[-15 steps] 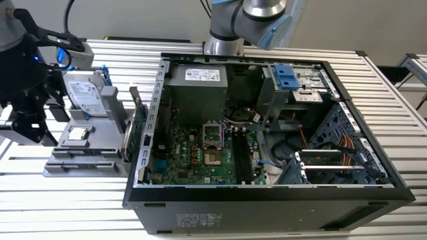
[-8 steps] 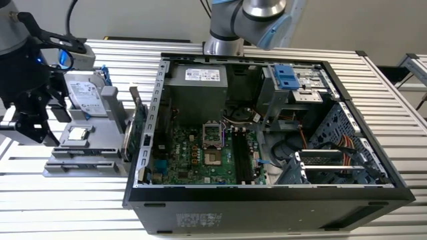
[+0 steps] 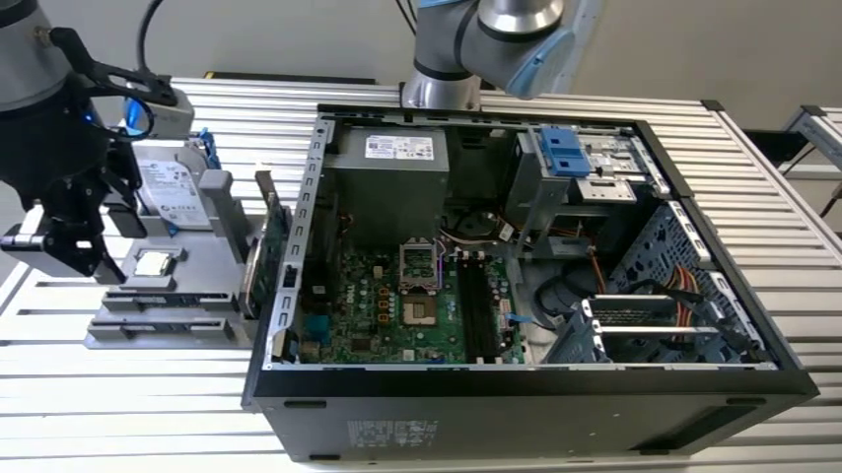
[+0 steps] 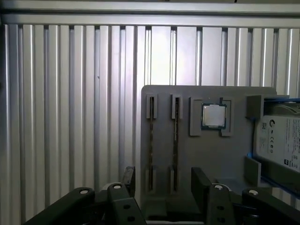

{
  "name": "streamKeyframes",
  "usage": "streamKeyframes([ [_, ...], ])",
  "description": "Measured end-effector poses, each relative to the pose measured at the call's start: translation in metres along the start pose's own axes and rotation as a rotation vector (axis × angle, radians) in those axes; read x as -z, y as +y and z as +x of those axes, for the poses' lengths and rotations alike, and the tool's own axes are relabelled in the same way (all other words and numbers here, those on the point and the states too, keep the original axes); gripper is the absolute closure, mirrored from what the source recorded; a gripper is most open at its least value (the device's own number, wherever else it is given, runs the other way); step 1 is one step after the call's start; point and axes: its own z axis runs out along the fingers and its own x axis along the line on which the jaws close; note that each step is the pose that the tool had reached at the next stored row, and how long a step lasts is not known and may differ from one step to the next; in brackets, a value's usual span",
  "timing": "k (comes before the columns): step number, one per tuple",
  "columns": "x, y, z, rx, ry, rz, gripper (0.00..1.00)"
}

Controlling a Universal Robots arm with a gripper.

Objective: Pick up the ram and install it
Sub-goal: 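Pick up the ram and move it above insertion slot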

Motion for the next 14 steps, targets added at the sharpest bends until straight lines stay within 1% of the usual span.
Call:
streamKeyframes([
  [14, -0.0109, -0.0002, -0.0002, 0.0, 0.0002, -0.0001, 0.0],
])
